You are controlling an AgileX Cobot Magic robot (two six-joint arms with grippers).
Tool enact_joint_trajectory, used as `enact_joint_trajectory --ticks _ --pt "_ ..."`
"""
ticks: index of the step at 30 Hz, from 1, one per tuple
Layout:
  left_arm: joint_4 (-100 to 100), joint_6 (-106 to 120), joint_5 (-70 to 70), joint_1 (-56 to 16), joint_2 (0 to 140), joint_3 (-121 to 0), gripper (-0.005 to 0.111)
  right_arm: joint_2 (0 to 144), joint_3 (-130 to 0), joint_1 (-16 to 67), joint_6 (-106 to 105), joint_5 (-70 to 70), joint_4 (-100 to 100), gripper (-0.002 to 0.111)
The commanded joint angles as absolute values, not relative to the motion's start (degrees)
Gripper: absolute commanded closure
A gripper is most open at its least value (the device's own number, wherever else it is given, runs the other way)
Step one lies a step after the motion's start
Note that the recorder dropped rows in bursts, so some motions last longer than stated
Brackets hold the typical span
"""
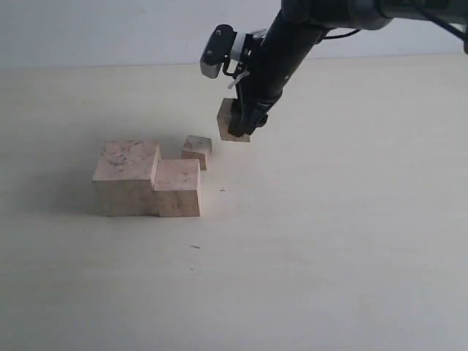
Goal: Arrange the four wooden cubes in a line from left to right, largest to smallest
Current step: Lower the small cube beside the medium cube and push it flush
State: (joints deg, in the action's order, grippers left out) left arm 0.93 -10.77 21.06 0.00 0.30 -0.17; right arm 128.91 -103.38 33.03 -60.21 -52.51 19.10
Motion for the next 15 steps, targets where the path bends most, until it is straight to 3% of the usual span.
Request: enact_joint_trajectory --ticks 1,9,15 --pt "0.8 -10.4 20.5 0.1 0.0 0.0 0.107 126.8 -103.2 32.9 -63.5 -63.8 18.2 0.108" --pt "0.8 -10.4 20.5 0.1 0.0 0.0 0.107 126.8 -98.1 32.9 -78.1 -70.0 28.6 0.108" --pt "0.8 -10.4 20.5 0.1 0.0 0.0 0.107 126.8 -92.9 33.0 -79.5 -61.4 30.0 0.108"
